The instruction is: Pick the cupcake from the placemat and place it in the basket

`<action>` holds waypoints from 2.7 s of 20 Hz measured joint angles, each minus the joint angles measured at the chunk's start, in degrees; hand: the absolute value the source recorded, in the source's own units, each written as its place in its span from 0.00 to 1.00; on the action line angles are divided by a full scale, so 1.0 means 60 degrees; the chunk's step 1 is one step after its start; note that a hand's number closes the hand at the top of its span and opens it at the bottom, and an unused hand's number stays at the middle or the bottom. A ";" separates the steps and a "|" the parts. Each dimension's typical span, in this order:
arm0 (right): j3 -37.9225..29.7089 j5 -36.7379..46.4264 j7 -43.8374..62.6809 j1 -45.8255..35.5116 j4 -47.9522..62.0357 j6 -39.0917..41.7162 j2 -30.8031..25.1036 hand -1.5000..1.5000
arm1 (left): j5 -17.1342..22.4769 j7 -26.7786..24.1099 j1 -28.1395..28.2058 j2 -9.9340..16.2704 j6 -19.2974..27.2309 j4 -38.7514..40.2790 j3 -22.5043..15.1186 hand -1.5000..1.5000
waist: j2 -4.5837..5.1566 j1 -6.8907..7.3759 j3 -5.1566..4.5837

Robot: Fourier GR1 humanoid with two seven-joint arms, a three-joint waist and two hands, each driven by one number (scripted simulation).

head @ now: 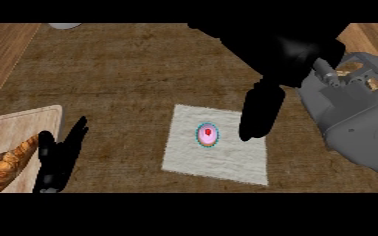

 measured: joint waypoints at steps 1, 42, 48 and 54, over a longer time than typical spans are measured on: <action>-0.0035 -0.0271 0.0070 -0.0015 -0.0097 0.0096 -0.0151 0.00 | 0.0026 0.0055 0.0000 0.0009 -0.0023 -0.0034 0.0024 0.50 | 0.0009 0.0009 -0.0001; 0.1504 0.5023 -0.1584 0.4554 0.0424 -0.0841 0.2079 0.00 | -0.0770 0.0568 0.0207 -0.0586 -0.0550 -0.0538 0.0371 0.50 | 0.0150 0.0296 0.0030; 0.1289 0.5770 -0.2018 0.4860 0.0855 -0.0892 0.2581 0.00 | -0.0854 0.0472 0.0361 -0.0695 -0.0699 -0.0673 0.0495 0.50 | 0.0143 0.0298 0.0037; 0.1224 0.6437 -0.2433 0.5140 0.1192 -0.0887 0.3015 0.00 | -0.1171 0.0458 0.0341 -0.0901 -0.0584 -0.0638 0.0496 0.50 | 0.0143 0.0284 0.0040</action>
